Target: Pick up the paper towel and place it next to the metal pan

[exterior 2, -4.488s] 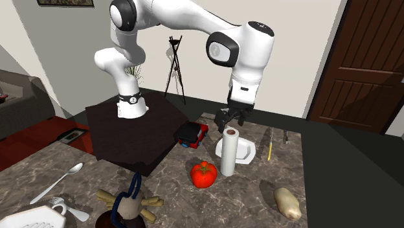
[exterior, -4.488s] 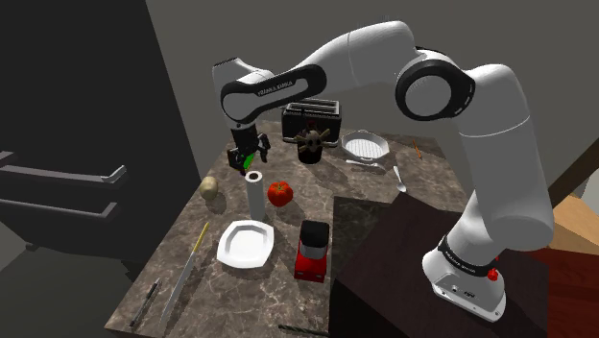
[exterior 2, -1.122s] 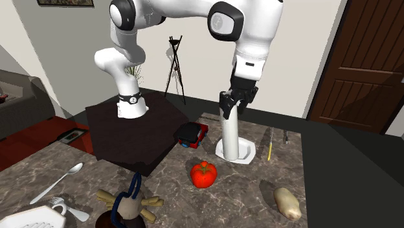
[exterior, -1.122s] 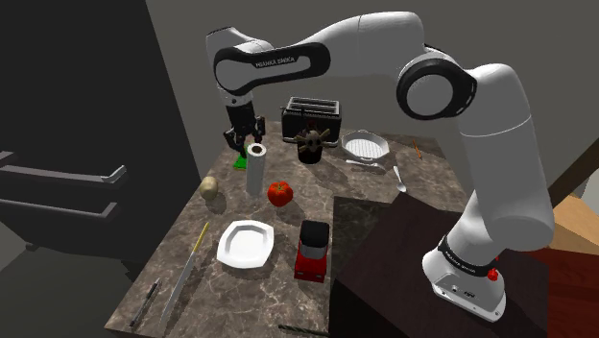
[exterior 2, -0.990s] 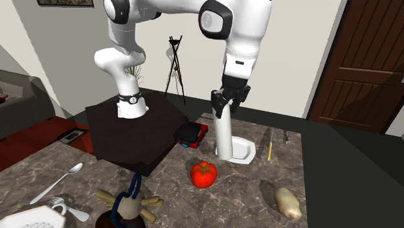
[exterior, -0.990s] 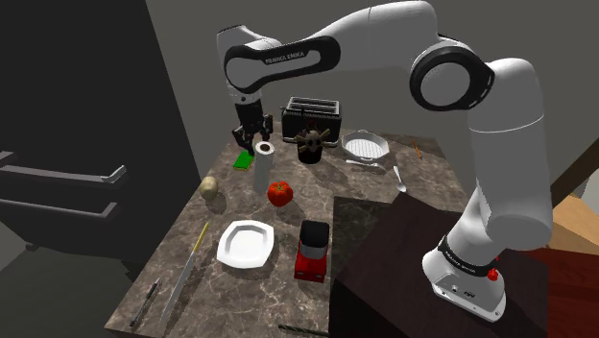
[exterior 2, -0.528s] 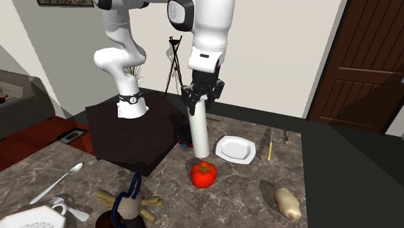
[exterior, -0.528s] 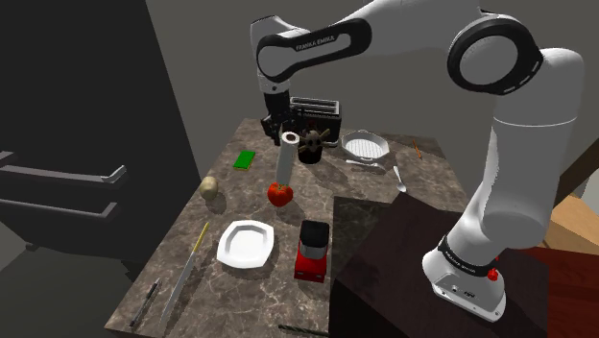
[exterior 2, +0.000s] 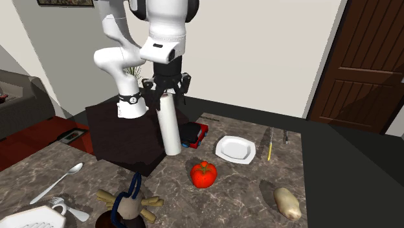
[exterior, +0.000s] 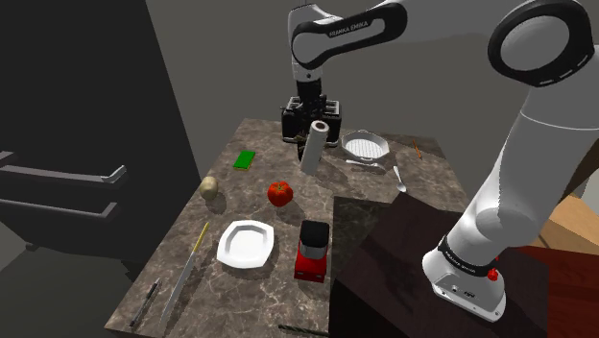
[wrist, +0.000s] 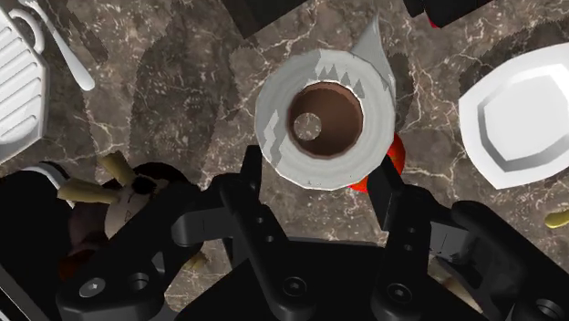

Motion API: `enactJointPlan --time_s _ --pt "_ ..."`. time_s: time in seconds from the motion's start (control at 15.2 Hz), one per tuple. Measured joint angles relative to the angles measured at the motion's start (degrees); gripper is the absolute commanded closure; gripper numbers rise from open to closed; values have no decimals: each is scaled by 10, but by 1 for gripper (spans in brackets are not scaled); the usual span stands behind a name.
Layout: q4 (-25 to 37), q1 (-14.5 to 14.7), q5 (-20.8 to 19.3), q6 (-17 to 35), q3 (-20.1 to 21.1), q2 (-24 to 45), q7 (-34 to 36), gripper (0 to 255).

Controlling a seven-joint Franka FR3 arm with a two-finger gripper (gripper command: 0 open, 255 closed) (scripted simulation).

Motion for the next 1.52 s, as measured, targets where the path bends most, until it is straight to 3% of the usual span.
enactJointPlan --time_s 0.59,1.52 --pt "-85 -58 -14 -4 -51 -93 -105 255" --pt "-94 -145 -56 -36 -148 -149 -281 255"
